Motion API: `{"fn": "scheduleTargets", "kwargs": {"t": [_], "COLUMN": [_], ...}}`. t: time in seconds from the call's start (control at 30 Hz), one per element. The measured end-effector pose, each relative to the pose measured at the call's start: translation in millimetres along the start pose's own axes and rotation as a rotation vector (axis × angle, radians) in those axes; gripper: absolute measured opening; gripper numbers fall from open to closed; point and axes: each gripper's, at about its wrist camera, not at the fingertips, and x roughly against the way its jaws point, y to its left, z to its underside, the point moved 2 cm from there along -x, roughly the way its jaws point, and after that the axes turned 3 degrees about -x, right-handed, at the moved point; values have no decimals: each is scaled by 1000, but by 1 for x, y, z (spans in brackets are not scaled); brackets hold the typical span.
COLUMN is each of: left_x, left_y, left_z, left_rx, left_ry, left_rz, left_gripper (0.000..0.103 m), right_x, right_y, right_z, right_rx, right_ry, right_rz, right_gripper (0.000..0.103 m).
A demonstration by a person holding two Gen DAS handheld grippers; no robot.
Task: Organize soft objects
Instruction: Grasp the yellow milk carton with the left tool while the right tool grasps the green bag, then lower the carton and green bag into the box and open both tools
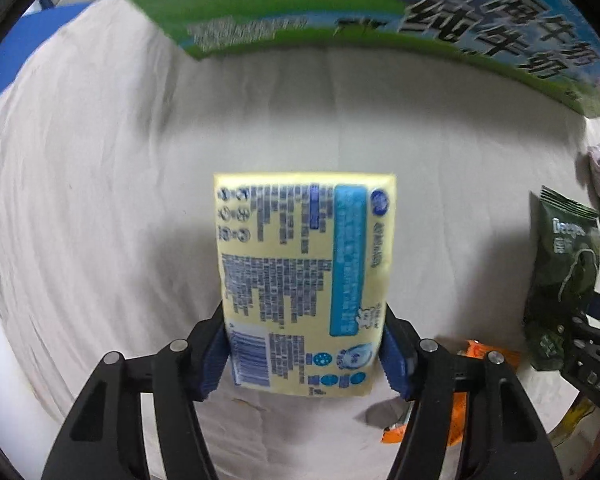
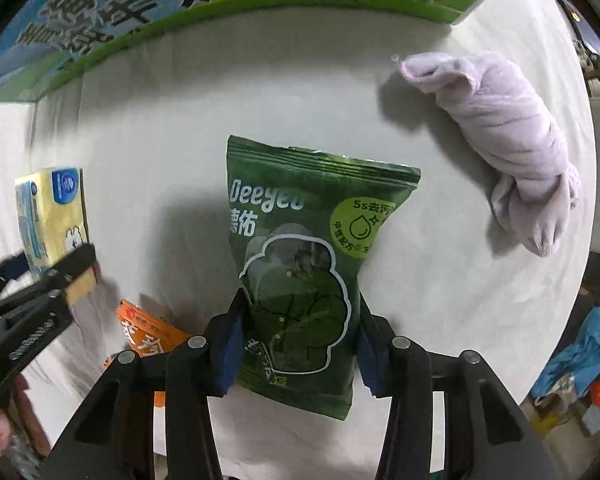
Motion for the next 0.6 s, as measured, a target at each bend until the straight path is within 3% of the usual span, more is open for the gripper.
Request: {"fn": "scheduleTargets", "kwargs": {"t": [0.2, 0.3, 0.33, 0.4, 0.47, 0.6], "left_x": [-9, -11, -9, 5, 8, 36], "left_y": [18, 25, 23, 20, 18, 13], "left_z": [-2, 4, 6, 16, 49, 70], "left_rx": [58, 65, 65, 67, 61, 57], "left_ry": [-15, -31, -36, -52, -82, -147], "left_rz": [58, 56, 53, 44, 19, 43], "left_gripper": [62, 62, 61, 61, 61, 61], "right_x": [9, 15, 18, 24, 35, 61], "right_y": [-19, -11, -6, -2, 2, 0], "right_z": [-2, 6, 23, 30, 38, 53], "right_rx": [-35, -45, -47, -41, -36, -27], "right_ry": [-56, -73, -77, -84, -99, -132], "right_rz": [-1, 11, 11, 8, -4, -53], "right_gripper": [50, 43, 40, 38, 37, 36]}}
